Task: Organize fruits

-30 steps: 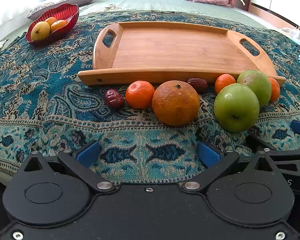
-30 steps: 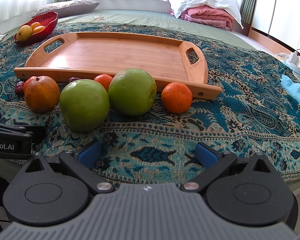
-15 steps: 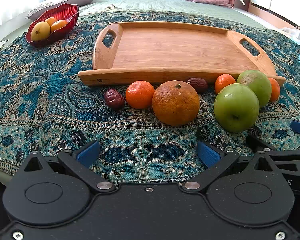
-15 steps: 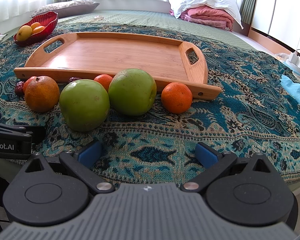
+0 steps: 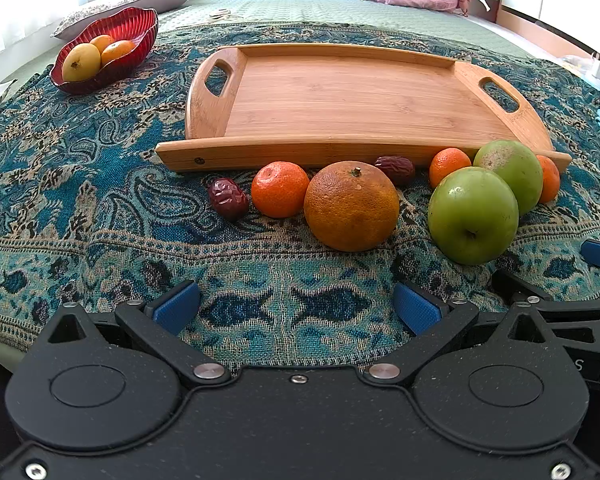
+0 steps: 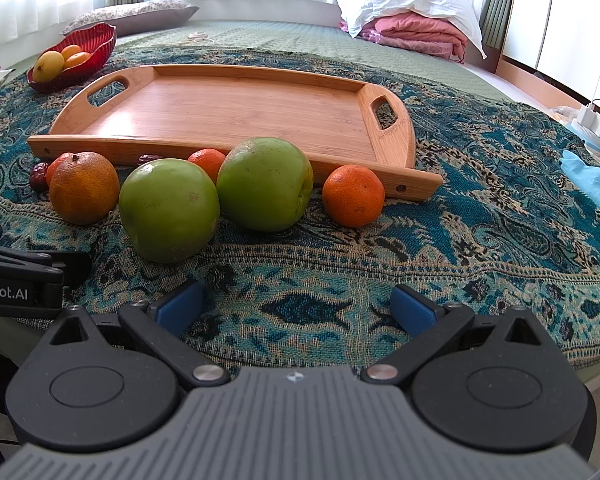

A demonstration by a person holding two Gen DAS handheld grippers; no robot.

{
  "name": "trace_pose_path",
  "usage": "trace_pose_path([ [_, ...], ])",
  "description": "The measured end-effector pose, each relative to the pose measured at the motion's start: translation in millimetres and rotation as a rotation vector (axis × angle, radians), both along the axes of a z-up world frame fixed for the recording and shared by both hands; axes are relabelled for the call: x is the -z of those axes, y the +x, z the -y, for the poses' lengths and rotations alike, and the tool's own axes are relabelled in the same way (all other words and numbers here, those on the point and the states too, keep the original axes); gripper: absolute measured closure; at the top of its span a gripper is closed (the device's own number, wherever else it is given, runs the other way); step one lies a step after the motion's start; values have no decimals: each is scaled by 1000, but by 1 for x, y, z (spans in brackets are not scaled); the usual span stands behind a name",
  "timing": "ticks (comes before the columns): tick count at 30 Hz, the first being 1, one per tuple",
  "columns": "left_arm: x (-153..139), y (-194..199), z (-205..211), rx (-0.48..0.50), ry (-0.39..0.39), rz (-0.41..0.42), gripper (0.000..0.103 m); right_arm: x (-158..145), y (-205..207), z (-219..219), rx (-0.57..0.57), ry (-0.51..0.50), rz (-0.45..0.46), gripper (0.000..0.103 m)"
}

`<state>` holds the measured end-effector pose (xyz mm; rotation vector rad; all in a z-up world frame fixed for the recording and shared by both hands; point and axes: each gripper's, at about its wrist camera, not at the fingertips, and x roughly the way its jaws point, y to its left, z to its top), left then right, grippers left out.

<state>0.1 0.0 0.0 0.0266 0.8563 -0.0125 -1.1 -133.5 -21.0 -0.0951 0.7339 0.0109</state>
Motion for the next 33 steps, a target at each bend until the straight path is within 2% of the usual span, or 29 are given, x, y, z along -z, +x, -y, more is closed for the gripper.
trace_pose_path([
  [33,-1,1,-1,-4,-3,-2,0,1,5,-1,-2,8,4,0],
])
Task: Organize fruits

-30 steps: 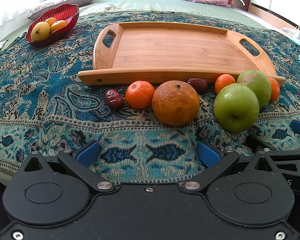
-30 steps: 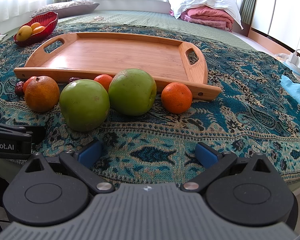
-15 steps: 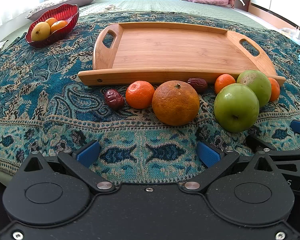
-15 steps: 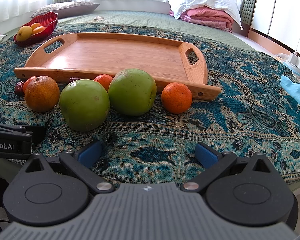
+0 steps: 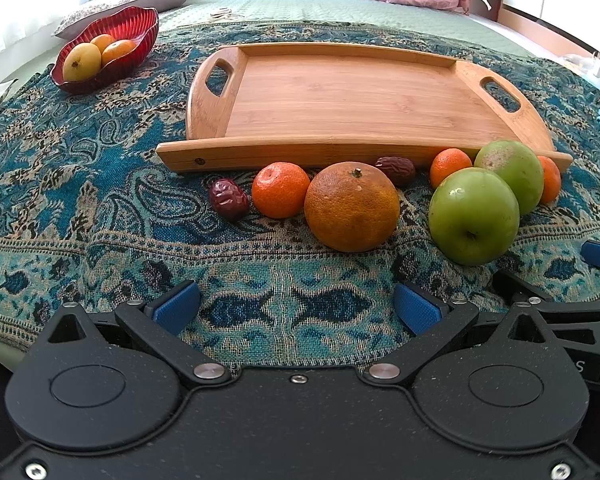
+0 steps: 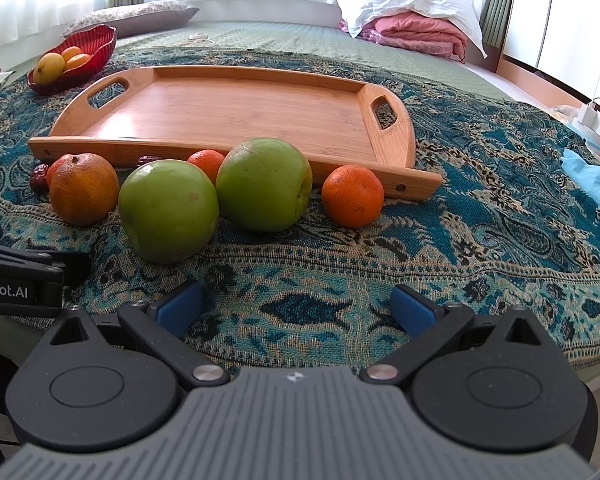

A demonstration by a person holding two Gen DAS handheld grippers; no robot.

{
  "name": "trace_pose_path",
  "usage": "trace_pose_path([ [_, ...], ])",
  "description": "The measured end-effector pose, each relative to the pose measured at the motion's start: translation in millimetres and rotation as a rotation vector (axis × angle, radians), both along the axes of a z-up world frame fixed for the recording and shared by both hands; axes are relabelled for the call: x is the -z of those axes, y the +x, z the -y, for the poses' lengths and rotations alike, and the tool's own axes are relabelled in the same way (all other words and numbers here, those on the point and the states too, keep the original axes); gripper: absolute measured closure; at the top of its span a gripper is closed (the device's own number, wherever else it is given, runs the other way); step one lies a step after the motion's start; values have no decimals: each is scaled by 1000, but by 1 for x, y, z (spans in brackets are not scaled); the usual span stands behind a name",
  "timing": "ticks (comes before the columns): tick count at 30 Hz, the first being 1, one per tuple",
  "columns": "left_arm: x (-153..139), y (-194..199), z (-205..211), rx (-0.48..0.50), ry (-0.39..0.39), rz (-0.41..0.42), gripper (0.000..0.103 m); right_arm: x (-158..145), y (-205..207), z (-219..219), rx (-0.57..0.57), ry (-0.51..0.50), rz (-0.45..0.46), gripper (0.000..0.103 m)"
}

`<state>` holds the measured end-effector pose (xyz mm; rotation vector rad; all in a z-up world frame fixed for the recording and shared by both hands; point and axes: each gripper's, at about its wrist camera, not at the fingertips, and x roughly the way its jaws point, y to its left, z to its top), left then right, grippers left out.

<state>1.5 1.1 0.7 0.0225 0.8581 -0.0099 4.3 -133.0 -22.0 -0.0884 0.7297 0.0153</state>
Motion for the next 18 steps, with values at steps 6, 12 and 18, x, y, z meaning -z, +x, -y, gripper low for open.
trace_pose_path([
  [6,2,-5,-5,19,-9,31,0,1,-8,3,5,6,14,0],
  [12,1,-7,-2,20,2,43,0,2,-14,-1,31,-8,46,0],
  [18,-12,-9,-7,17,-39,58,17,-9,-27,2,-19,48,99,0],
])
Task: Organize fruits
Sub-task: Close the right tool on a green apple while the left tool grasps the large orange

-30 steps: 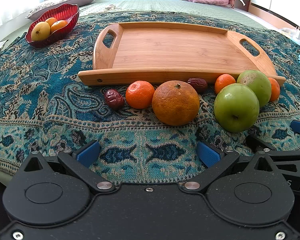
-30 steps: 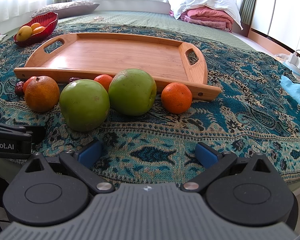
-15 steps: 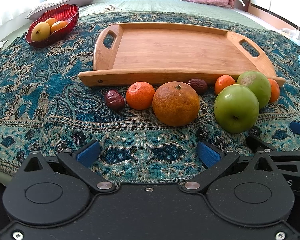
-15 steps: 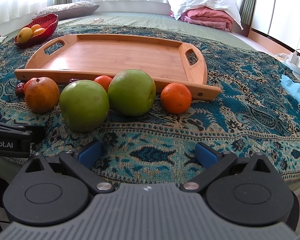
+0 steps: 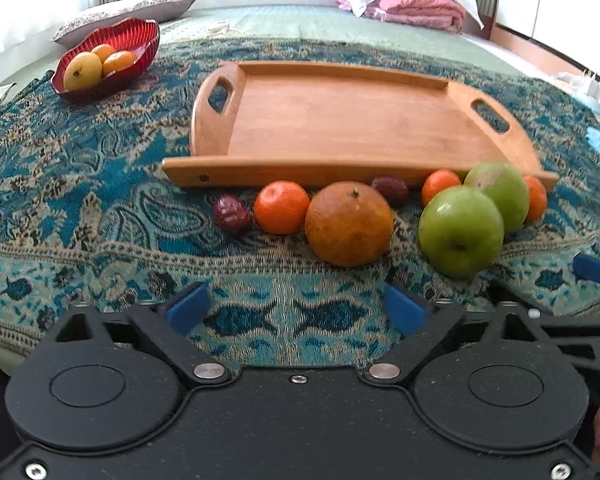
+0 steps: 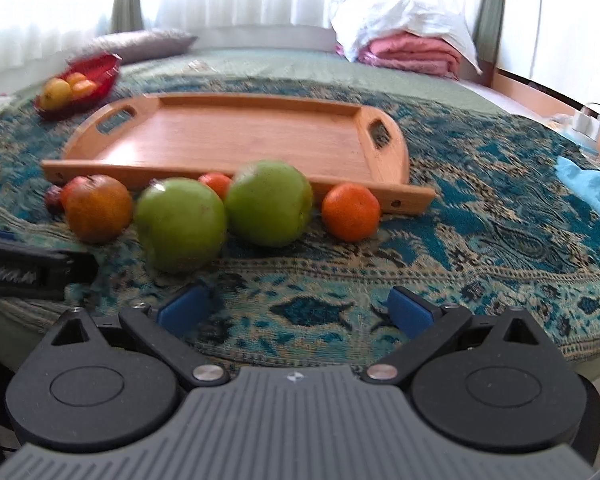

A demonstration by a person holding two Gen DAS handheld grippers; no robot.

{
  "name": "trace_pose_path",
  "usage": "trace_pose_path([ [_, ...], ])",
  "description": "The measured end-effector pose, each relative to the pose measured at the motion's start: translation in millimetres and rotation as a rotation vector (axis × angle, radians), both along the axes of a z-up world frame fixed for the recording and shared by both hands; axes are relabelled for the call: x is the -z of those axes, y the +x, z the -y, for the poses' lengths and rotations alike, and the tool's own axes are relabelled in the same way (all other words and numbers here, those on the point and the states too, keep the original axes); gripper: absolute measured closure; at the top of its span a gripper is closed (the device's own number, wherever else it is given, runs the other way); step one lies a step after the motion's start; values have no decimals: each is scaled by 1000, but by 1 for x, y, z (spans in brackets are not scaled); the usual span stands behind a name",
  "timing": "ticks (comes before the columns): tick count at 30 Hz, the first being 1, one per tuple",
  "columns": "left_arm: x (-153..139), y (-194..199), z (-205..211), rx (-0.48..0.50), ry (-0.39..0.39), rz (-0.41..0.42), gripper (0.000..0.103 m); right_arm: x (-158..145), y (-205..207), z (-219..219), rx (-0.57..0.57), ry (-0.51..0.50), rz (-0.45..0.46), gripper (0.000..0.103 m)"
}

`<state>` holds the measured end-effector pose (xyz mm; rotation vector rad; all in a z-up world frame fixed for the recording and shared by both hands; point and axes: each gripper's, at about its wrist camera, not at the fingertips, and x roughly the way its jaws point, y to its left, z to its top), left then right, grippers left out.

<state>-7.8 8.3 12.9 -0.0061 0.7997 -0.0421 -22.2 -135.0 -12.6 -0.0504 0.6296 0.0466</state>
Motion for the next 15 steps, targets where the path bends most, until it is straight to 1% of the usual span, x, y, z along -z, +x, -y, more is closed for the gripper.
trace_pose_path([
  [2,-6,-1,-1,11,-14,15,27,-5,-6,-4,-54,12,28,0],
  [3,-9,-2,-1,18,-26,21,29,-7,-8,-7,-82,5,38,1],
  [5,-15,-2,0,40,-55,34,37,-8,-10,-18,-127,-30,55,6],
  [6,-17,-1,1,50,-68,37,39,-8,-11,-22,-141,-44,62,8],
  [7,-19,1,2,58,-80,39,41,-7,-11,-27,-153,-60,68,12],
  [8,-21,3,3,66,-88,39,42,-6,-10,-32,-160,-72,72,16],
  [10,-21,8,7,77,-82,41,43,-5,-6,-38,-160,-67,77,21],
  [13,-20,15,11,85,-57,41,44,-5,-1,-40,-132,-28,84,29],
  [15,-17,20,13,86,-50,35,46,-5,3,-39,-125,1,82,33],
])
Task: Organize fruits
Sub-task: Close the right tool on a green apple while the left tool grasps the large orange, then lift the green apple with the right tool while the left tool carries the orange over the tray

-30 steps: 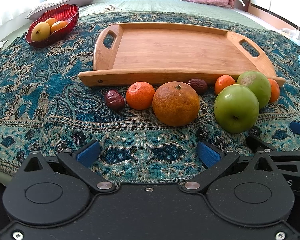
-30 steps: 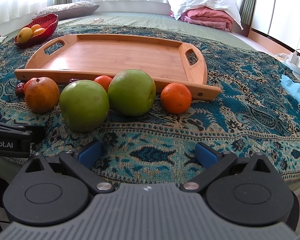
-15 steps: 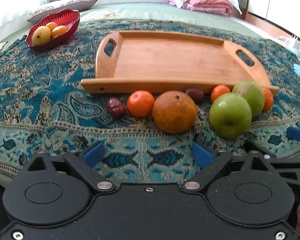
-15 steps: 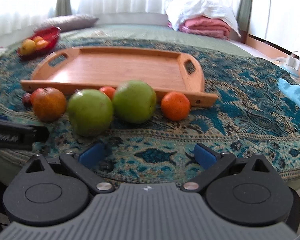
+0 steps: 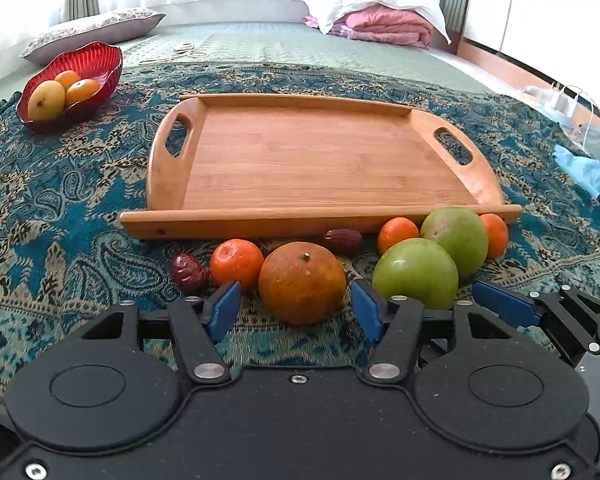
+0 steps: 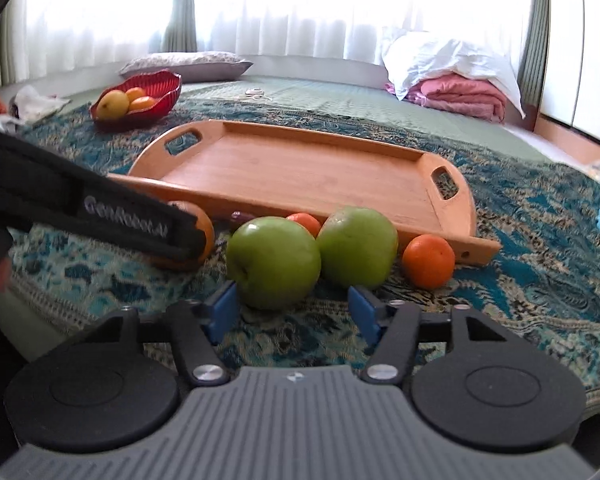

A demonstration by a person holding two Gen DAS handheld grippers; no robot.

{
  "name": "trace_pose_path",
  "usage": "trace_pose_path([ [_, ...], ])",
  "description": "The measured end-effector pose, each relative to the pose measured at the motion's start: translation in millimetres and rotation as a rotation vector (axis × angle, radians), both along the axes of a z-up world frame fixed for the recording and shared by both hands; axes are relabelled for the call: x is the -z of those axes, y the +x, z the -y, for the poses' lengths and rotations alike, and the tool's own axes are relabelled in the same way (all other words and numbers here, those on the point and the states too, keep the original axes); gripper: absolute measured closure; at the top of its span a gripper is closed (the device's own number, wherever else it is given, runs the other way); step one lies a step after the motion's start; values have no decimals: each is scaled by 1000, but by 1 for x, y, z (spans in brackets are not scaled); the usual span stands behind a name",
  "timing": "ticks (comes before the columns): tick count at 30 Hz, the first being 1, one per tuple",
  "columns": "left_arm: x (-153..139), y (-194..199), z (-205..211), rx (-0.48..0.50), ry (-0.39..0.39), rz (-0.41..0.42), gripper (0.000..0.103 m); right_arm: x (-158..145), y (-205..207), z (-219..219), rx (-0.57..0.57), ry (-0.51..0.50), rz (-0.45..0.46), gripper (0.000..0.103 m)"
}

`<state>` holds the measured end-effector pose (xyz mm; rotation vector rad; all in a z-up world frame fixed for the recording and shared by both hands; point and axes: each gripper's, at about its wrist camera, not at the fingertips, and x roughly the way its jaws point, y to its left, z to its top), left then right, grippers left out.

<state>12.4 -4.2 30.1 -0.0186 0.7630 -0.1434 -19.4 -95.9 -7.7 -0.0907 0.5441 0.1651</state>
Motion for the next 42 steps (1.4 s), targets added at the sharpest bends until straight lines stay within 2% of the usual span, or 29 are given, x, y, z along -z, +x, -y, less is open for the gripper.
trace_pose_path([
  [6,8,10,-1,4,-29,-33,54,4,3,-3,-19,26,-1,39],
  [29,16,24,7,13,-6,-27,53,16,19,-11,-7,47,11,40],
  [32,13,23,6,0,-19,-33,54,16,17,-10,-5,55,14,44],
  [37,7,18,6,-21,8,-28,55,12,13,-8,4,73,16,45],
  [42,-8,9,-1,-39,12,15,55,9,6,-3,7,99,28,45],
])
